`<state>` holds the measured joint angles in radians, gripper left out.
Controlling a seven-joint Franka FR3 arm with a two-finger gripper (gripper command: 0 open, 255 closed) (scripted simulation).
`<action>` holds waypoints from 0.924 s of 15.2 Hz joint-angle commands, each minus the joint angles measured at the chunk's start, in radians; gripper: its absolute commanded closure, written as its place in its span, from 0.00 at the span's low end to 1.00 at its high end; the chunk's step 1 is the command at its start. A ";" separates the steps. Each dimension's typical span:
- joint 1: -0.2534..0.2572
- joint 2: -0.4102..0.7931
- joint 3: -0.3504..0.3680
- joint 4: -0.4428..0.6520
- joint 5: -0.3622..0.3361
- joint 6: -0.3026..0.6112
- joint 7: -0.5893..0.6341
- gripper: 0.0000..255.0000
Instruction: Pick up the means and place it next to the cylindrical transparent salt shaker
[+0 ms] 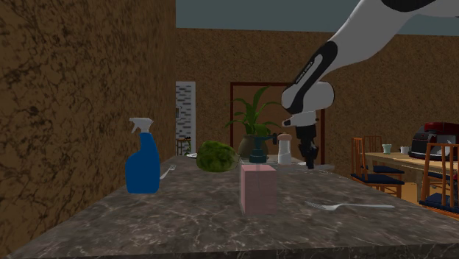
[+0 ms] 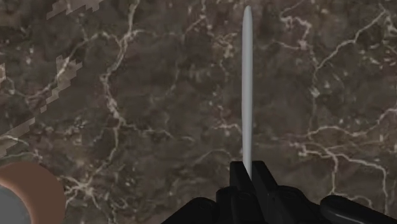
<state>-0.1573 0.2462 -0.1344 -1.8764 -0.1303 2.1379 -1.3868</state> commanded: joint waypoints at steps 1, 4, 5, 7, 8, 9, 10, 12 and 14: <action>-0.001 0.010 0.000 -0.013 0.000 0.023 0.002 1.00; -0.001 0.024 0.000 -0.027 -0.001 0.051 0.005 1.00; -0.001 0.024 0.000 -0.027 -0.001 0.051 0.005 1.00; -0.001 0.024 0.000 -0.027 -0.001 0.051 0.005 1.00; -0.001 0.024 0.000 -0.027 -0.001 0.051 0.005 1.00; -0.001 0.024 0.000 -0.027 -0.001 0.051 0.005 1.00; -0.001 0.024 0.000 -0.027 -0.001 0.051 0.005 1.00; -0.001 0.024 0.000 -0.027 -0.001 0.051 0.005 0.00; -0.001 0.024 0.000 -0.027 -0.001 0.051 0.005 0.00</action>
<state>-0.1587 0.2705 -0.1346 -1.9033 -0.1310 2.1893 -1.3815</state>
